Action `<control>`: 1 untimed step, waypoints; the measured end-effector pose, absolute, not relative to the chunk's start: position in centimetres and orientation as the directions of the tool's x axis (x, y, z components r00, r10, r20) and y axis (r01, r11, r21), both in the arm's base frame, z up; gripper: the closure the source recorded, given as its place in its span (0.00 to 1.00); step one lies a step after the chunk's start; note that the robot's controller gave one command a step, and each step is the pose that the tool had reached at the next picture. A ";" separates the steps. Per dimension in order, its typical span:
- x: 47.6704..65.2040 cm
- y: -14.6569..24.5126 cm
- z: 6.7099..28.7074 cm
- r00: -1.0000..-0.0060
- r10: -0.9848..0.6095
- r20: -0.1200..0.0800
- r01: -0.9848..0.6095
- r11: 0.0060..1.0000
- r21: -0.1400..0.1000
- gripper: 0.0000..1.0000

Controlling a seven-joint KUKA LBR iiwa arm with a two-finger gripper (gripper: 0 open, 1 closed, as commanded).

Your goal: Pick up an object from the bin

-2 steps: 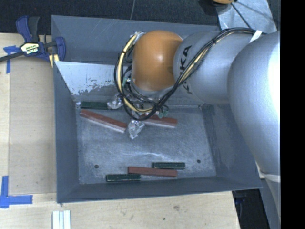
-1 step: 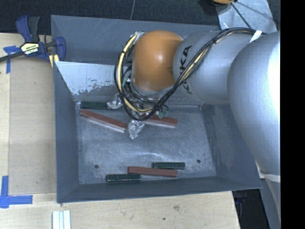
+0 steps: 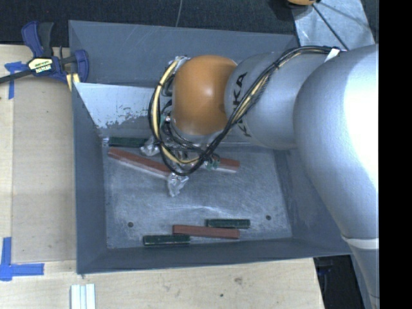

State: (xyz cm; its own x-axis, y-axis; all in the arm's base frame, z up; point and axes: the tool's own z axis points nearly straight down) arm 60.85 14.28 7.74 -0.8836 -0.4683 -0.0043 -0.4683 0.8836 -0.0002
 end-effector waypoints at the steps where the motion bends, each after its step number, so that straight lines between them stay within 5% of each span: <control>1: 61.6 15.5 7.8 -0.889 -0.456 -0.026 -0.456 0.890 -0.004 1.00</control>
Offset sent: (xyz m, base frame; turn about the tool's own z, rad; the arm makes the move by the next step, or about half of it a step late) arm 0.0000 0.0000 0.0000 0.0000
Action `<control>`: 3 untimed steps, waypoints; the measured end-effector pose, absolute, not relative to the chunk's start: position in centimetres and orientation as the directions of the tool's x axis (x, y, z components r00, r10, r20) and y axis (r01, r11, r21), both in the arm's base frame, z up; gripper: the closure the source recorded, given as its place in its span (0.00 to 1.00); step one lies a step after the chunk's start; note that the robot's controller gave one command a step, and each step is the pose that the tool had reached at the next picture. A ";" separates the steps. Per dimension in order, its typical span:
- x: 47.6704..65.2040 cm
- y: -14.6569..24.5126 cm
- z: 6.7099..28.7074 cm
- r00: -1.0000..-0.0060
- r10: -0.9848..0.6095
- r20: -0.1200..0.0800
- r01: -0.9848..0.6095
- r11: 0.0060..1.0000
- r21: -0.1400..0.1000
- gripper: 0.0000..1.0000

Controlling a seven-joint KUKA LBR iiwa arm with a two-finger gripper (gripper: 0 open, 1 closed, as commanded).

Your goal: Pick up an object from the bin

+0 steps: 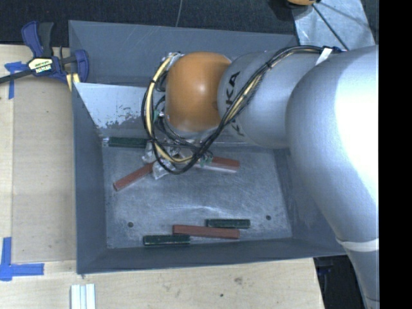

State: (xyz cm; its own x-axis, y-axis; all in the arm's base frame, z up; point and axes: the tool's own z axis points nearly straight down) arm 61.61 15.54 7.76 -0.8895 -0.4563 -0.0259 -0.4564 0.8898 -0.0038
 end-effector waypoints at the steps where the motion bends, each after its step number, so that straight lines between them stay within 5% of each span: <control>1: 61.6 15.5 7.8 -0.890 -0.456 -0.026 -0.456 0.890 -0.004 1.00; 2: 60.6 14.9 19.2 -0.862 -0.507 -0.003 -0.507 0.862 0.000 1.00; 3: 60.6 14.9 19.2 -0.862 -0.506 -0.003 -0.506 0.862 0.000 1.00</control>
Offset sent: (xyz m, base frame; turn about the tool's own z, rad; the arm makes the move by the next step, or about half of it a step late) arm -0.0106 -0.0061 0.1140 -0.0595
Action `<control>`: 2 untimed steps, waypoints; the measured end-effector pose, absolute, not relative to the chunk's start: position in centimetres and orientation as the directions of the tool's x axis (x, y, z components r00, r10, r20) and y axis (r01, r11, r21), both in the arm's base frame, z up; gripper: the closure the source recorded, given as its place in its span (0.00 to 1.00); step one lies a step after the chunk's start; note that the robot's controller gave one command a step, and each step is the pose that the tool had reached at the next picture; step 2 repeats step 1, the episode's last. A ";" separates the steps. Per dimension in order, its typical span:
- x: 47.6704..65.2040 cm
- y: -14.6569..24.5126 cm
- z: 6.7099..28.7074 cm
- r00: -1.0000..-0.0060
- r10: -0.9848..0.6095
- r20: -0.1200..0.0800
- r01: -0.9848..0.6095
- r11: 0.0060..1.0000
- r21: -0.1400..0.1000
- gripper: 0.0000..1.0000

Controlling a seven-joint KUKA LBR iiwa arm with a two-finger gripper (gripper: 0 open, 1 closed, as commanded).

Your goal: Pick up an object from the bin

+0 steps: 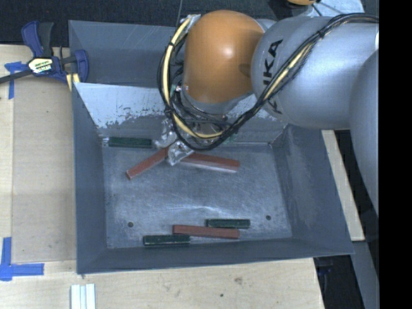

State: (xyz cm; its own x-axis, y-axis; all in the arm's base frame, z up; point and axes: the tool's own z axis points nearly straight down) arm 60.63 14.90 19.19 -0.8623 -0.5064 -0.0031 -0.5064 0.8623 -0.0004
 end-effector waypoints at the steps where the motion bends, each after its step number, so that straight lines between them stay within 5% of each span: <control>1: 60.5 14.9 21.6 -0.859 -0.512 -0.002 -0.512 0.859 0.000 1.00; 2: 60.5 14.9 21.6 -0.859 -0.512 -0.002 -0.512 0.859 0.000 1.00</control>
Offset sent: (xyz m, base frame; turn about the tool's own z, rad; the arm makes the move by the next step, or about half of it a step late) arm 0.0096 -0.0328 0.1441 -0.0914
